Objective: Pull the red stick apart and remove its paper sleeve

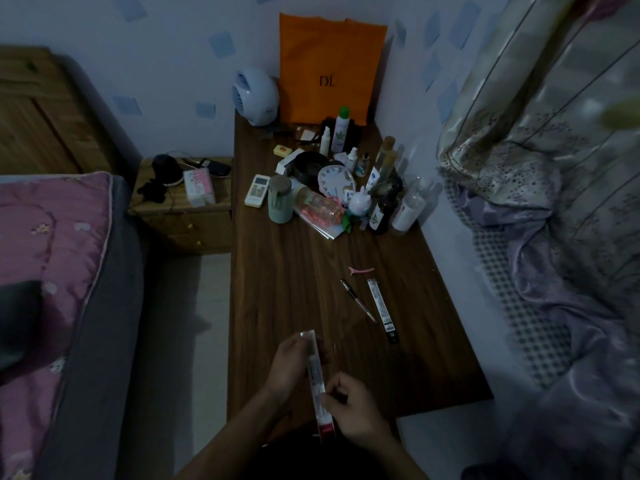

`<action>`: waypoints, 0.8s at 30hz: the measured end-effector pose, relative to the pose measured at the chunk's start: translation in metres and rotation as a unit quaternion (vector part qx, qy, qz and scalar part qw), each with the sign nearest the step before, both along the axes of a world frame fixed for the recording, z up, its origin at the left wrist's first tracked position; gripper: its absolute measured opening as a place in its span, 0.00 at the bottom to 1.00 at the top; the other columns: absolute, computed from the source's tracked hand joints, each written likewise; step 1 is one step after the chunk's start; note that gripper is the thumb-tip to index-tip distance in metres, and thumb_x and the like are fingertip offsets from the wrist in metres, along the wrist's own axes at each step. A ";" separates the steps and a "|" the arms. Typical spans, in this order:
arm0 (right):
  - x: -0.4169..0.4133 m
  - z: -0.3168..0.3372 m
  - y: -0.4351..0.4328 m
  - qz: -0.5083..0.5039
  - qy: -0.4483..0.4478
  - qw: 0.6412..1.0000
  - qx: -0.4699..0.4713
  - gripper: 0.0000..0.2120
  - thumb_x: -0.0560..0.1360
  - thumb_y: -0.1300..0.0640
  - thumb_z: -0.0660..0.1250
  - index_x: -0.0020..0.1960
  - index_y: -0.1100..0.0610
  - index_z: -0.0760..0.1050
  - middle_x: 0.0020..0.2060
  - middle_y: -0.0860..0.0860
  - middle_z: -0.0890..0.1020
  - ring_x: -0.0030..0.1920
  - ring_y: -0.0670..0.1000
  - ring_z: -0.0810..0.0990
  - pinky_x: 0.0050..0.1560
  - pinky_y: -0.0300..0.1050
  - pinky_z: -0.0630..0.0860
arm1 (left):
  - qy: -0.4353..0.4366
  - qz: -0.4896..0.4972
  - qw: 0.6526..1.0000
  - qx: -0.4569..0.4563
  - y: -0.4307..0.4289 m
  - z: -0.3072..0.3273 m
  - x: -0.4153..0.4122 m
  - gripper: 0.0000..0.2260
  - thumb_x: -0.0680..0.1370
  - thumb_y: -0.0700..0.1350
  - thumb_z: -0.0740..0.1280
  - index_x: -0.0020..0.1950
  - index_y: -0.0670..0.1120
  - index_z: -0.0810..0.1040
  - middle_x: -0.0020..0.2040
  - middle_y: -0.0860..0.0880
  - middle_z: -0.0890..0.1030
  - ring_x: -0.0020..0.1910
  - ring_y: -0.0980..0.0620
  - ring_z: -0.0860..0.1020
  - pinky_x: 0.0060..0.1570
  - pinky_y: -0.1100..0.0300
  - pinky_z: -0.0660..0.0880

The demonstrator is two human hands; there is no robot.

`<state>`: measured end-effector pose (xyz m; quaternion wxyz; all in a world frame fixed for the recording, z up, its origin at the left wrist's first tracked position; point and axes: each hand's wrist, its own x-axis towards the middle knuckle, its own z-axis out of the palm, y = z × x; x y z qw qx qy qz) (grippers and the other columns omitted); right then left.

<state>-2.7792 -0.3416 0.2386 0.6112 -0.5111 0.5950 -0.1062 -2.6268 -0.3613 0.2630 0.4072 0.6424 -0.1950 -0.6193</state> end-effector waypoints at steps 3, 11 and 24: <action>0.003 0.002 0.001 0.010 0.001 1.000 -0.023 0.08 0.76 0.60 0.71 0.40 0.49 0.76 0.37 0.46 0.83 0.41 0.43 0.83 0.40 0.38 0.78 | 0.040 0.029 0.999 0.005 0.000 0.002 0.002 0.17 0.83 0.48 0.56 0.47 0.41 0.80 0.37 0.43 0.81 0.37 0.47 0.79 0.41 0.54 0.76; 0.008 0.021 -0.006 -0.031 -0.005 0.996 -0.078 0.10 0.75 0.62 0.70 0.40 0.48 0.79 0.36 0.46 0.84 0.38 0.43 0.81 0.39 0.33 0.76 | -0.036 -0.013 0.998 -0.050 0.004 -0.005 0.017 0.20 0.81 0.55 0.58 0.41 0.43 0.80 0.32 0.45 0.80 0.31 0.50 0.76 0.28 0.64 0.71; 0.012 0.040 -0.023 -0.029 -0.011 0.973 -0.230 0.22 0.77 0.65 0.67 0.42 0.36 0.82 0.45 0.42 0.83 0.49 0.41 0.82 0.47 0.30 0.77 | -0.299 -0.249 0.910 -0.145 0.025 -0.002 0.020 0.11 0.80 0.48 0.62 0.45 0.43 0.80 0.40 0.47 0.83 0.37 0.57 0.78 0.37 0.62 0.70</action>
